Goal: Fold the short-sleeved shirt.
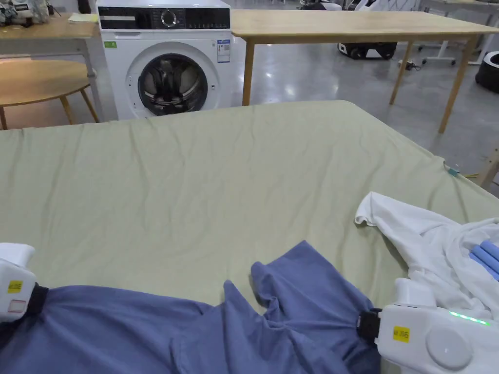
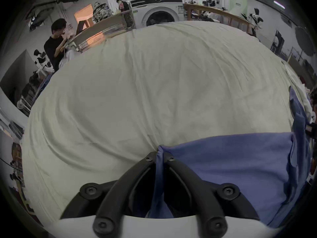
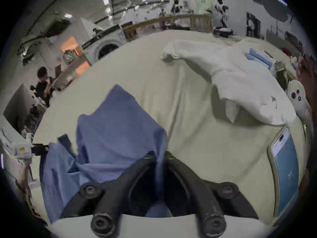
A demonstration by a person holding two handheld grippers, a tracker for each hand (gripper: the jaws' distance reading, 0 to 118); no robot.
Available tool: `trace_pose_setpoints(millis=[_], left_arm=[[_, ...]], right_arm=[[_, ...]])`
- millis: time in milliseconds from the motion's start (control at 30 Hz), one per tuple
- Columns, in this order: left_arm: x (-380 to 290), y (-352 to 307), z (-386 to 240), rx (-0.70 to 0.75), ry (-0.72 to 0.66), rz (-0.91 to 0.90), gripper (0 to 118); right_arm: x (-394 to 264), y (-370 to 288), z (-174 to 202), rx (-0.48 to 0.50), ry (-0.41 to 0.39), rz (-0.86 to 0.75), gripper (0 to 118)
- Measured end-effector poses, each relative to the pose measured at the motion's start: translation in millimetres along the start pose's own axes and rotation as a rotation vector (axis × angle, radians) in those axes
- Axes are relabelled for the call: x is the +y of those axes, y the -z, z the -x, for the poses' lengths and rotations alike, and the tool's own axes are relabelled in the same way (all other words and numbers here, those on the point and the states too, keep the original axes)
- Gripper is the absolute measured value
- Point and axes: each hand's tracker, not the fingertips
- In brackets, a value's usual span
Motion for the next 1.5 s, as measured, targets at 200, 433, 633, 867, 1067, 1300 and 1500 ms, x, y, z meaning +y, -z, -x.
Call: trace_pose_setpoints(millis=[200, 433, 633, 867, 1067, 1300, 1500], left_arm=[[-21.0, -95.3, 25.9, -0.122, -0.127, -0.313, 1], [-63.4, -301.8, 64.9, -0.070, -0.085, -0.674, 1], [-90.5, -434.3, 105.1, -0.025, -0.177, -0.898, 1], [-81.6, -508.3, 130.2, 0.078, -0.189, -1.038, 1], [-45.4, -531.5, 146.5, 0.107, -0.216, -1.073, 1], [13.7, -524.0, 171.5, 0.151, -0.229, -1.083, 1], [59.2, -504.0, 182.3, 0.162, -0.243, -1.068, 1]], right_arm=[[14.2, -67.6, 15.1, 0.077, -0.077, -0.112, 3], [49.0, -186.7, 71.4, 0.178, -0.250, -0.396, 3], [109.3, -257.9, 101.7, 0.261, -0.280, -0.531, 3], [186.6, -323.2, 160.3, 0.325, -0.313, -0.639, 3], [246.3, -349.7, 213.8, 0.283, -0.364, -0.686, 3], [296.6, -350.9, 257.9, 0.228, -0.401, -0.757, 3], [291.0, -353.5, 249.2, 0.177, -0.428, -0.787, 3]])
